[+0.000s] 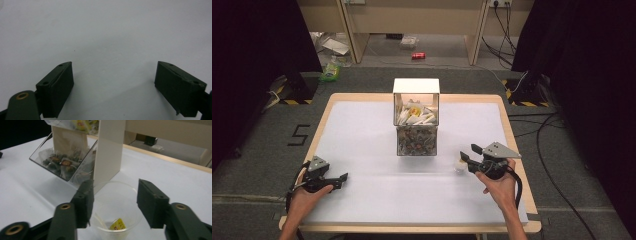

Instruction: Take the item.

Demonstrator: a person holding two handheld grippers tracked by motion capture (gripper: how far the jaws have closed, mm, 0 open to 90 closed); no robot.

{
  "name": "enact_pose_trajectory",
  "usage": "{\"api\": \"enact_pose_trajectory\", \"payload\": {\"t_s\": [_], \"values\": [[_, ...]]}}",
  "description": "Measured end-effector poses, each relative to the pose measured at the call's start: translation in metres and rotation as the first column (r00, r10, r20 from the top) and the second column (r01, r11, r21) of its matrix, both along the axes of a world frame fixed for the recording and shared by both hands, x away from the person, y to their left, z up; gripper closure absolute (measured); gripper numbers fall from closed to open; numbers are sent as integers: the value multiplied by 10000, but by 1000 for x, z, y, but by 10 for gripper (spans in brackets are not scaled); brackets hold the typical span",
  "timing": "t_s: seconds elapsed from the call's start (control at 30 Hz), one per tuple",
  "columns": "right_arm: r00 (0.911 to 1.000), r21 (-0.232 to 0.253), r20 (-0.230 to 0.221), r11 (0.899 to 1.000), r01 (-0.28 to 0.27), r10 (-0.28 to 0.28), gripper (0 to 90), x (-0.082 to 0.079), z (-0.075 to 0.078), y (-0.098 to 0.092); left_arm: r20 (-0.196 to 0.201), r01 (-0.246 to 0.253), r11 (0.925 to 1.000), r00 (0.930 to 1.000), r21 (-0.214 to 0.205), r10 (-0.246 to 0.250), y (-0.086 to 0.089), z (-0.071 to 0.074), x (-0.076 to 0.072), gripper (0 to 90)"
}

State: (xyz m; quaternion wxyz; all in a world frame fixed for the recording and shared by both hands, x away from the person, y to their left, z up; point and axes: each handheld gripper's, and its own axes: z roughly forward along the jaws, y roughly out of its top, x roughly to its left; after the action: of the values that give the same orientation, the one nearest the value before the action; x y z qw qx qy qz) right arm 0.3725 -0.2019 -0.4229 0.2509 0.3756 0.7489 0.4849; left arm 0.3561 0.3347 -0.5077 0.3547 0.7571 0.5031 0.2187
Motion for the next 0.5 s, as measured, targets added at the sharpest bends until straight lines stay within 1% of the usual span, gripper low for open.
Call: {"api": "enact_pose_trajectory", "payload": {"t_s": [0.1,0.17,0.23,0.4,0.5], "values": [[9999,143,-114,9998,129,-128,364,0,2,-2,3,-9,10000,10000,-6,9,0,0,0,147],[9997,130,-84,9996,243,-242,339,0,3,-3,1,-8,10000,10000,-7,8,0,0,0,147],[9995,159,-147,9995,287,-285,308,0,3,-3,1,-9,10000,10000,-7,9,0,0,0,147],[9994,164,-107,9993,340,-338,269,0,4,-3,3,-9,10000,10000,-6,9,0,0,0,147],[9994,184,-108,9993,338,-336,269,-1,4,-4,2,-8,10000,10000,-8,8,0,0,0,147]]}}
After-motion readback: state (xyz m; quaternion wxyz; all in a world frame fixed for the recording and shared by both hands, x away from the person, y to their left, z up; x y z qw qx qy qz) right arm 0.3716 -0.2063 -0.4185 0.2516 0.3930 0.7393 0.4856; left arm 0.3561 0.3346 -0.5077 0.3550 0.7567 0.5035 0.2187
